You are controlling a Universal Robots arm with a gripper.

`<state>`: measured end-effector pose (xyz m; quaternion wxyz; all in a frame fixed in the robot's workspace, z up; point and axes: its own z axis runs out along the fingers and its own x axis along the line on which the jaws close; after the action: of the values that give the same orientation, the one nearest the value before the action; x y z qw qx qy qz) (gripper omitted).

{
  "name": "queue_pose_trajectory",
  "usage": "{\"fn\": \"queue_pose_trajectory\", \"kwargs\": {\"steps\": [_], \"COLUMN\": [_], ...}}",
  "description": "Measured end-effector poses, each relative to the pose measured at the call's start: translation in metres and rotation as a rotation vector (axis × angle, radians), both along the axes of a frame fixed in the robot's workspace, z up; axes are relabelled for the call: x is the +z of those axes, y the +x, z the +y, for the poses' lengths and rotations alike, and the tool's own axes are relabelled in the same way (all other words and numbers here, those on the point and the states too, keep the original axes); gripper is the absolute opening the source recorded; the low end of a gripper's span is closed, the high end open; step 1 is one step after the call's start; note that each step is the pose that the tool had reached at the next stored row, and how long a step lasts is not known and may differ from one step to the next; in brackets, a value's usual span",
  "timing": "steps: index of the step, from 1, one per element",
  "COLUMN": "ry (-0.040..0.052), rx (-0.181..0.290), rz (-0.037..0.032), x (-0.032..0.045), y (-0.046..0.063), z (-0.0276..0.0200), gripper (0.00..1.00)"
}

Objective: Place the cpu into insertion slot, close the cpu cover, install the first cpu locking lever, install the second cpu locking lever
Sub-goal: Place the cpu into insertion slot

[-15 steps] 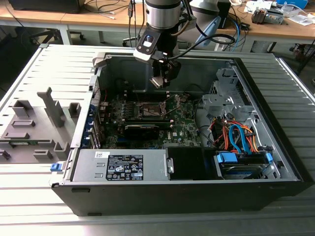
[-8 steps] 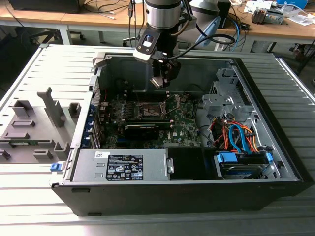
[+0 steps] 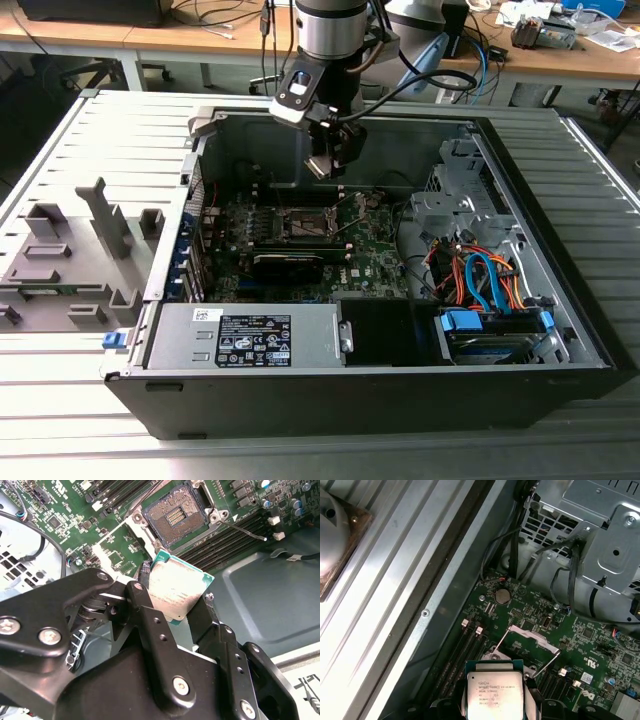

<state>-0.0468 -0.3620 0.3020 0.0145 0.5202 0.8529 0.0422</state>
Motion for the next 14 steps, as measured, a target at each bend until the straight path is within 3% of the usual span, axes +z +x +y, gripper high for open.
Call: {"fn": "queue_pose_trajectory", "kwargs": {"steps": [14], "ry": [0.0000], "rx": [-0.022], "rz": [0.0001], "x": [0.0000], "y": [0.0000], "z": [0.0000], "gripper": [0.54]}}
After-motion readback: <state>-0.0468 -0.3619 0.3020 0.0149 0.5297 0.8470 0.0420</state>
